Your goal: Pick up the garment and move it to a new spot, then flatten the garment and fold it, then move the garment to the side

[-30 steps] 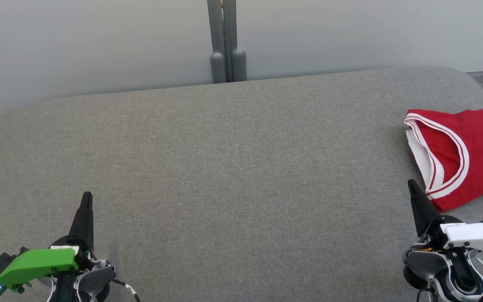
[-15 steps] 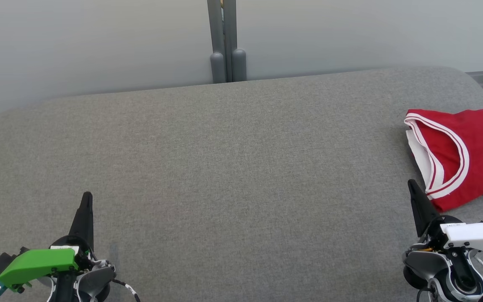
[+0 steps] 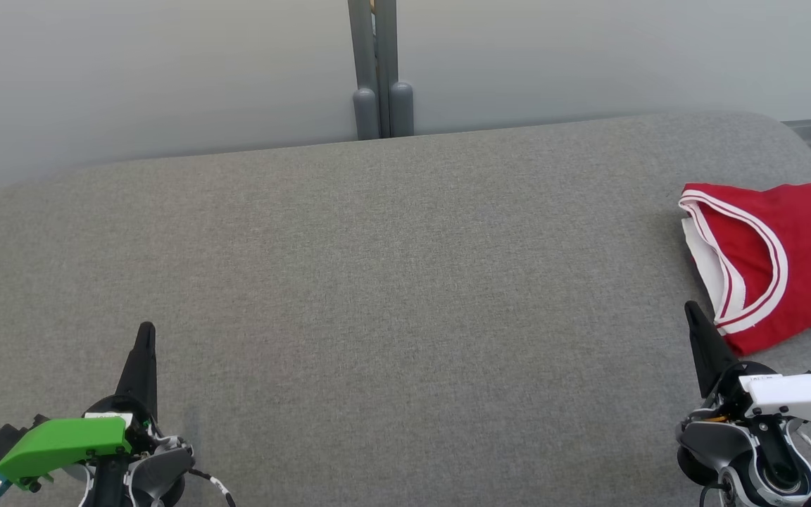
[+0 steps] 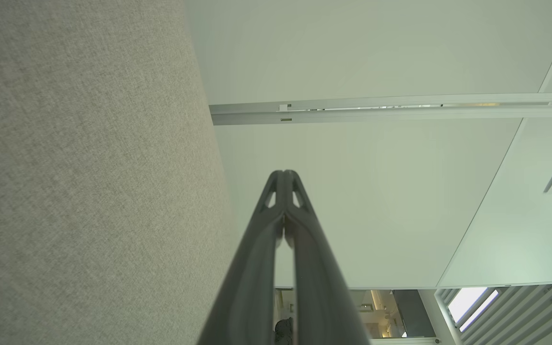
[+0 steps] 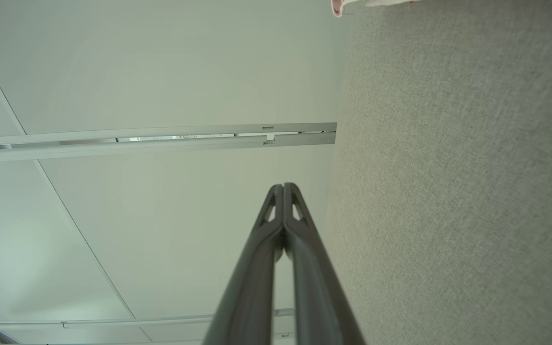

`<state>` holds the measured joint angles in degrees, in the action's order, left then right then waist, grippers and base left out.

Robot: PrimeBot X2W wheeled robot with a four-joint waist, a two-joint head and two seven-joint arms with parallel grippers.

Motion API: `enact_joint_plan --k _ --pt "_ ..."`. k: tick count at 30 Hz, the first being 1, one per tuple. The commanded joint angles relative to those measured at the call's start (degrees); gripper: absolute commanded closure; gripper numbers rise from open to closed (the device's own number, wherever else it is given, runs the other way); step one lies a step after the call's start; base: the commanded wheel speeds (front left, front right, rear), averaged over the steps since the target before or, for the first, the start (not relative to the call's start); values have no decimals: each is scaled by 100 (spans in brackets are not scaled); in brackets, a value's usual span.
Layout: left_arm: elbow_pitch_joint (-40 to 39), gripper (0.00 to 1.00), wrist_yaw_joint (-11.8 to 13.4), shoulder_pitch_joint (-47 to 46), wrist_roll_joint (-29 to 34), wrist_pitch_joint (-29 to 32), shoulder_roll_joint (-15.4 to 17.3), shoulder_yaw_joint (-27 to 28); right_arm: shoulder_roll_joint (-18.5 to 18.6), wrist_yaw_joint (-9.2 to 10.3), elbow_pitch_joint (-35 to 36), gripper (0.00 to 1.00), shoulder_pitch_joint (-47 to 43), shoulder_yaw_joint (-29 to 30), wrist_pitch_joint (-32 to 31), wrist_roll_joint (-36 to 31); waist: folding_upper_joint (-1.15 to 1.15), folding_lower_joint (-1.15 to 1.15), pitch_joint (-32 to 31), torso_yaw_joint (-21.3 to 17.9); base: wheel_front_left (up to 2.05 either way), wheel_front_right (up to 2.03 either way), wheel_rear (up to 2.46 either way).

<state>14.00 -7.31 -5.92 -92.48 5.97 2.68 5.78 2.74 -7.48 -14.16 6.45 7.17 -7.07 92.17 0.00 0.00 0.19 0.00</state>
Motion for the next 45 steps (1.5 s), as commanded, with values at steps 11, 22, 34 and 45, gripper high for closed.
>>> enact_joint_plan --k 11,22,34,45 --pt "-9 100 -37 -57 -5 16 38 24 26 -2 30 100 -46 13 -26 33 0 0 0 0 0 0 0" --pt "-9 100 -37 -57 -5 16 38 24 26 -2 30 100 -45 13 -26 33 0 0 0 0 0 0 0" --pt "-10 100 -37 -57 -5 16 38 24 26 -2 30 100 -45 13 -26 33 0 0 0 0 0 0 0" --pt "-10 100 -37 -57 -5 16 39 24 26 -2 30 100 -45 12 -25 33 0 0 0 0 0 0 0"
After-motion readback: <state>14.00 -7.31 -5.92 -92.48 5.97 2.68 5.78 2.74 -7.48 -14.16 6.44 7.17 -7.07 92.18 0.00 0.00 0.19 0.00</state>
